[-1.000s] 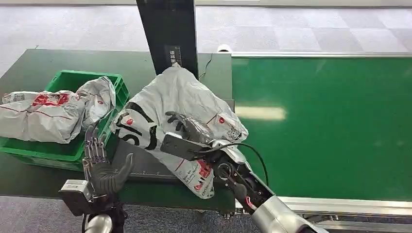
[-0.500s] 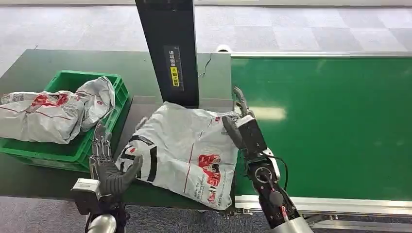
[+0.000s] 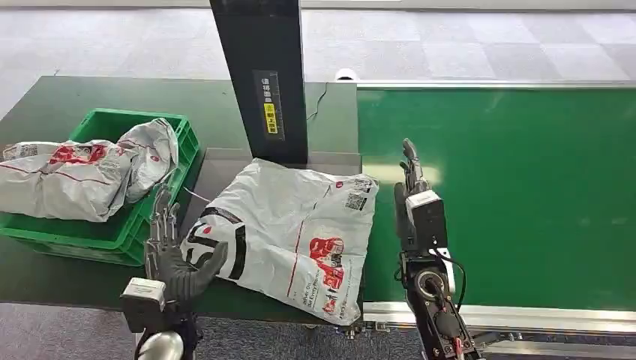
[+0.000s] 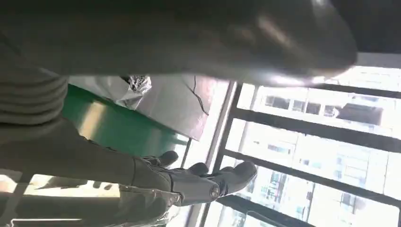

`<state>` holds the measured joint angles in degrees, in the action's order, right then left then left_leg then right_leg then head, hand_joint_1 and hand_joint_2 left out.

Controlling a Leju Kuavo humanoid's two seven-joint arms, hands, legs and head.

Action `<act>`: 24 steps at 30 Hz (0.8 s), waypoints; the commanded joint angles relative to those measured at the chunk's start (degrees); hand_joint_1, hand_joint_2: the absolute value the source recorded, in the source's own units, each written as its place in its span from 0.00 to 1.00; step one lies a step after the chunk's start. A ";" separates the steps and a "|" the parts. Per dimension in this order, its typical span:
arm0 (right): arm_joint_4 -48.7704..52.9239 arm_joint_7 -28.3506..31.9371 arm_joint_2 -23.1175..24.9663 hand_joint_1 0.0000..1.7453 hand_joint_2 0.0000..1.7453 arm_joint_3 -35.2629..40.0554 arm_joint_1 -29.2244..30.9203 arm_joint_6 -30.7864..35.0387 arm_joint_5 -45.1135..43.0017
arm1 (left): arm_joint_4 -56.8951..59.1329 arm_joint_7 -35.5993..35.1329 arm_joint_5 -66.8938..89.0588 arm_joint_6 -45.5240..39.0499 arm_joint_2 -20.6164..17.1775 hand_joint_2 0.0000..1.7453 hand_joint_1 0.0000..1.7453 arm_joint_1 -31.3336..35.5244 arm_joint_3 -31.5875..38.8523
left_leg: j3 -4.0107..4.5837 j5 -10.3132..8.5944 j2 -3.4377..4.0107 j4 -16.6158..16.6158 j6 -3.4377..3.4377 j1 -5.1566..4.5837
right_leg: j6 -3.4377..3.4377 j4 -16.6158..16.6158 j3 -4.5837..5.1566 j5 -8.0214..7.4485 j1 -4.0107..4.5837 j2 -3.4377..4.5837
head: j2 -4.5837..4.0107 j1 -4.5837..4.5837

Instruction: Moved the parcel from conveyor to table for the left to box.

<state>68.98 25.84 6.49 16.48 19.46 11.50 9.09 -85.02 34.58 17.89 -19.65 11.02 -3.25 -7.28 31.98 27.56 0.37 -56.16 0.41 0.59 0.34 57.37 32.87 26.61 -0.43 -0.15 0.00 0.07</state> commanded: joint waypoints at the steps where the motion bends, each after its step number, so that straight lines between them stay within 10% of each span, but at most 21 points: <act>1: 4.92 1.67 0.22 0.00 1.00 -3.16 -3.51 -1.83 -2.32 | 10.80 -3.28 11.35 1.24 -1.82 1.00 0.00 8.20 -9.09 | 0.00 -0.07 -0.26 0.05 -0.01 -0.03 | 0.00 -0.03 -0.08 0.01 -0.03 -0.24 | 0.00 0.00; 8: 4.94 1.65 0.23 0.00 1.00 -3.12 -3.35 -1.84 -2.30 | 11.09 -3.31 11.37 1.25 -2.00 1.00 0.00 8.23 -8.98 | -0.09 -0.03 -0.02 0.06 0.00 -0.02 | -0.01 -0.04 -0.09 0.00 -0.02 -0.05 | 0.00 0.00; 17: 7.02 1.71 3.85 0.00 1.00 -5.07 -3.04 -5.50 -1.89 | 56.89 -17.00 40.69 -1.52 2.61 1.00 0.00 35.93 -22.80 | -0.03 -0.21 -0.44 0.08 -0.08 -0.04 | 0.02 -0.10 -0.18 -0.09 -0.03 -0.51 | 0.00 0.00; 24: 5.59 1.93 4.93 0.00 1.00 -5.31 -2.16 -6.49 -1.50 | 61.25 -19.21 42.82 -1.70 4.13 1.00 0.00 39.77 -22.07 | -0.04 -0.13 -0.14 0.00 -0.02 -0.03 | -0.02 -0.02 -0.08 -0.12 -0.03 -0.20 | 0.00 0.00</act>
<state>76.83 27.98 10.34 13.11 15.38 5.49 7.50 -41.15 16.50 59.84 -21.46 13.40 27.38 -26.10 31.94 27.45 0.36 -56.18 0.39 0.56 0.34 57.37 32.83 26.49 -0.46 -0.27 0.00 0.07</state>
